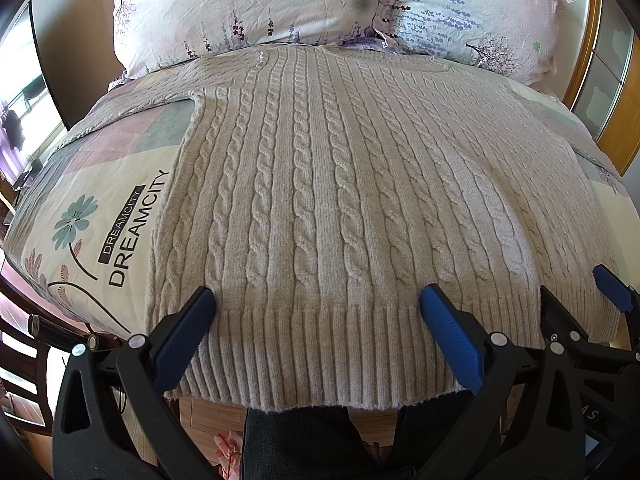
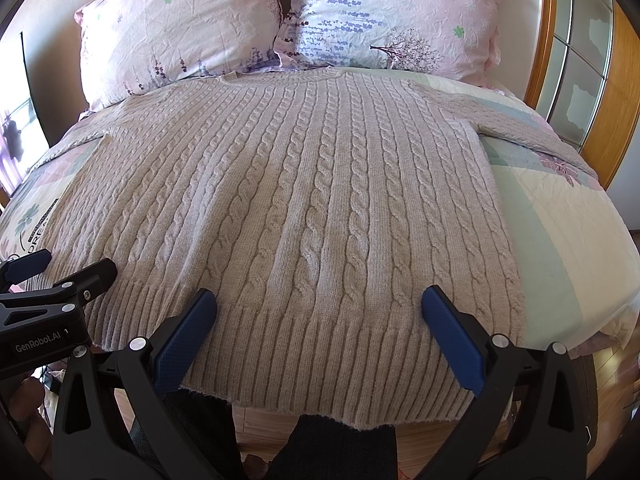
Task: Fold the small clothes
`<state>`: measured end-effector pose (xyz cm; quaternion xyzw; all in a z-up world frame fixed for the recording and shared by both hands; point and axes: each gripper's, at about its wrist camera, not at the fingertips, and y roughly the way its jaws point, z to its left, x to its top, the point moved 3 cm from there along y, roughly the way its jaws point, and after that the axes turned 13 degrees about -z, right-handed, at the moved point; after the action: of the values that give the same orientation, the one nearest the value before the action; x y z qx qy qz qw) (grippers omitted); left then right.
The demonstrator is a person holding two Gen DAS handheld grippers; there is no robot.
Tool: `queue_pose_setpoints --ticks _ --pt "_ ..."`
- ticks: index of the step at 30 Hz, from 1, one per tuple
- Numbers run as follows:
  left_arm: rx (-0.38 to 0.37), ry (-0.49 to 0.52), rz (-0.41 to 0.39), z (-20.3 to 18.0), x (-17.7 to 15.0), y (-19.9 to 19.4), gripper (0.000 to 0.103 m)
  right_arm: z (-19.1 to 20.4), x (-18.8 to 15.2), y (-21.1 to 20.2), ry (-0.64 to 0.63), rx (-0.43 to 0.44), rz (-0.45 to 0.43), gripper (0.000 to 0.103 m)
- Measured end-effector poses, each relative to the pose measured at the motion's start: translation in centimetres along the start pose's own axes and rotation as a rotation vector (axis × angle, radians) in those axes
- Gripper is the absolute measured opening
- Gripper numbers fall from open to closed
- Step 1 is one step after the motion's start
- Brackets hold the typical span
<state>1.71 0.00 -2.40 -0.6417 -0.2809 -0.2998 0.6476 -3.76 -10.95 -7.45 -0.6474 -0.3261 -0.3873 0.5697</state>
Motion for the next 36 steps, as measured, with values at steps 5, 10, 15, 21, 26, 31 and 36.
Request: queue_pose_setpoints --ticks 5,10,15,21,26,31,36 --pt "0.0 0.0 0.0 0.0 0.0 0.0 0.101 0.0 0.0 0.0 0.0 0.0 -0.001 0.102" --pt "0.0 0.0 0.0 0.0 0.0 0.0 0.101 0.0 0.0 0.0 0.0 0.0 -0.002 0.102" --pt "0.0 0.0 0.007 -0.2 0.2 -0.1 0.101 0.0 0.0 0.2 -0.002 0.003 -0.019 0.102" --pt "-0.002 0.003 0.015 -0.2 0.3 0.1 0.101 -0.1 -0.1 -0.4 -0.025 0.034 -0.066 0.102" --pt "-0.034 0.037 0.029 0.2 0.5 0.3 0.101 -6.5 4.5 -0.5 0.105 0.059 -0.162 0.102" --pt "-0.042 0.006 -0.043 2.6 3.3 0.3 0.101 -23.8 11.2 1.8 0.497 -0.139 -0.248 0.099" --pt "-0.092 -0.119 -0.096 7.8 7.7 2.1 0.101 -38.9 11.1 8.1 0.983 -0.213 -0.156 0.068"
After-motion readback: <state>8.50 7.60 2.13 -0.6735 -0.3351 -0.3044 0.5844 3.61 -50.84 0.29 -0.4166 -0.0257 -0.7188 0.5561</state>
